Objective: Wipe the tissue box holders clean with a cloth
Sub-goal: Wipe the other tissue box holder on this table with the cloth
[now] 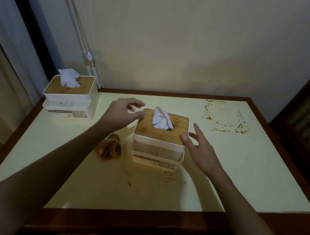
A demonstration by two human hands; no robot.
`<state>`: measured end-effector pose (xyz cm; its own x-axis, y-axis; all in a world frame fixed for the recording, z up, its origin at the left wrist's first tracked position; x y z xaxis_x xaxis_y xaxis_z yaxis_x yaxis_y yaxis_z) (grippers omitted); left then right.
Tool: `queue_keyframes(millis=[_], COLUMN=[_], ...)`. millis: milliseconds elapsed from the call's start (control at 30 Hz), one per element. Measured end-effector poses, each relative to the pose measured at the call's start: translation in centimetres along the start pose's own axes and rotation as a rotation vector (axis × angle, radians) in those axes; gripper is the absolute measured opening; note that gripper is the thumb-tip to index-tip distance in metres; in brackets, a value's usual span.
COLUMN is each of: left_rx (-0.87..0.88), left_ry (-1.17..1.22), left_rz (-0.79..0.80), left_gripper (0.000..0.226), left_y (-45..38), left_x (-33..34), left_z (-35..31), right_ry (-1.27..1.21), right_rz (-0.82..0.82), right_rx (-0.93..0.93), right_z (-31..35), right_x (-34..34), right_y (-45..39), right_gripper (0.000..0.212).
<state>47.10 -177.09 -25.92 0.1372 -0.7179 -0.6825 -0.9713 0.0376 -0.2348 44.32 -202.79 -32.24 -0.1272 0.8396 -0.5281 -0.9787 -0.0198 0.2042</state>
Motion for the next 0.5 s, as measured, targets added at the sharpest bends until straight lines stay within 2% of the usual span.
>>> queue_keyframes(millis=[67,167,267,400,500], left_rx=[-0.149,-0.271,-0.318,-0.334,-0.345], left_ry=[0.032,0.260,0.306,0.337,0.343], left_rz=[-0.007,0.086,0.028,-0.070,-0.112], left_gripper=[0.039,0.041,0.040,0.038,0.036], left_y=[2.6,6.5,8.4,9.0,9.4], left_x=[0.1,2.1,3.0,2.8,2.3], left_z=[2.2,3.9,4.8,5.2,5.8], right_ry=[-0.075,-0.109,-0.098,-0.049,0.005], right_rz=[-0.032,-0.036,-0.011,0.102,0.144], right_rx=[0.044,0.010,-0.022,-0.049,-0.074], right_z=[-0.7,-0.6,-0.1,0.7,1.5], right_x=[0.3,1.0,1.5,2.5,3.1], right_y=[0.6,1.1,0.4,-1.7,-3.3], right_gripper=[0.062,0.049,0.041,0.041,0.049])
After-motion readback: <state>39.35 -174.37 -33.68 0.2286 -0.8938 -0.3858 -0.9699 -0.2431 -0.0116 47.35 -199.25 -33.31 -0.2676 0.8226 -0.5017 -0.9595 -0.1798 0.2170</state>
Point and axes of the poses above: each hand's wrist, its own y-axis away from the middle knuckle, its own x-axis out of the palm, z = x × y, the point moved 6 cm from there along -y, towards the middle knuckle, and after that the axes turned 8 degrees about x, right-handed, at the moved point
